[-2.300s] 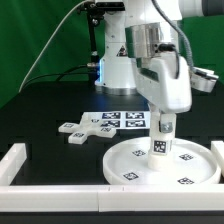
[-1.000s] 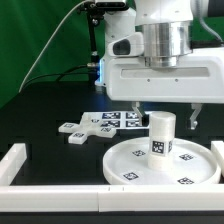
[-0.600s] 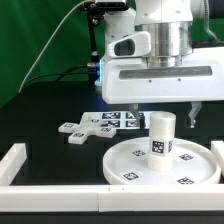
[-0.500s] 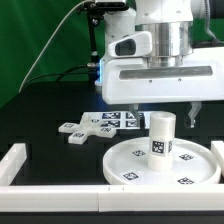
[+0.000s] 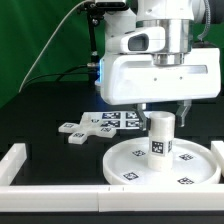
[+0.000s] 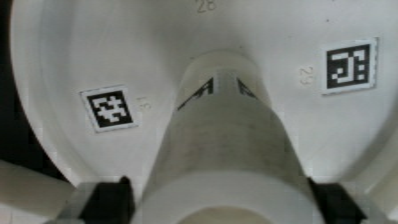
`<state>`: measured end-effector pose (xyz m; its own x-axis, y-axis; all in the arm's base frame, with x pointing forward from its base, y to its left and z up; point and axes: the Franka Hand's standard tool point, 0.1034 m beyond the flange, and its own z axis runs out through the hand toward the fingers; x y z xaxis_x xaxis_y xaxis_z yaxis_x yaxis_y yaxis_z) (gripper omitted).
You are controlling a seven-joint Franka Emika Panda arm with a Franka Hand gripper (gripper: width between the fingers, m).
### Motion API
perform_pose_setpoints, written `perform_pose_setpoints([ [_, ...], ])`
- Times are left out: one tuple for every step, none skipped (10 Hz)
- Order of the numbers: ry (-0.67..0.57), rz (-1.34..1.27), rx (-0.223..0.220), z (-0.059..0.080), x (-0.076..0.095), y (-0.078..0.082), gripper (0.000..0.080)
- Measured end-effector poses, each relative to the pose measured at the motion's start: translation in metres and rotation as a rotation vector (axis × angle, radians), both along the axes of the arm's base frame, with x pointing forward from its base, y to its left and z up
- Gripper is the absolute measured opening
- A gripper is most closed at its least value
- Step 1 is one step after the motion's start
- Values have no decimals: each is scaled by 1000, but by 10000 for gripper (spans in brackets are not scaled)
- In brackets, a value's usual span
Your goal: Assemble round table
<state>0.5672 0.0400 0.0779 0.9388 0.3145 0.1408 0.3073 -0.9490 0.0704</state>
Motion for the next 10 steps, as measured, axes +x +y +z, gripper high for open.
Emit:
perform_pose_setpoints([
  [-1,-59,9,0,0,0,408],
  [-2,-132,21,-1,0,0,408],
  [-15,-248,36,-2,1,1,408],
  [-38,-357,51,-2,3,3,408],
  [-40,-499,68,-3,2,2,408],
  [-33,-662,86,-3,2,0,408],
  [-23,-794,99,-3,1,0,408],
  [-17,-954,134,-4,1,-3,408],
  [-16,-1092,170,-4,1,-5,408],
  [-16,-1113,172,-4,0,-5,409],
])
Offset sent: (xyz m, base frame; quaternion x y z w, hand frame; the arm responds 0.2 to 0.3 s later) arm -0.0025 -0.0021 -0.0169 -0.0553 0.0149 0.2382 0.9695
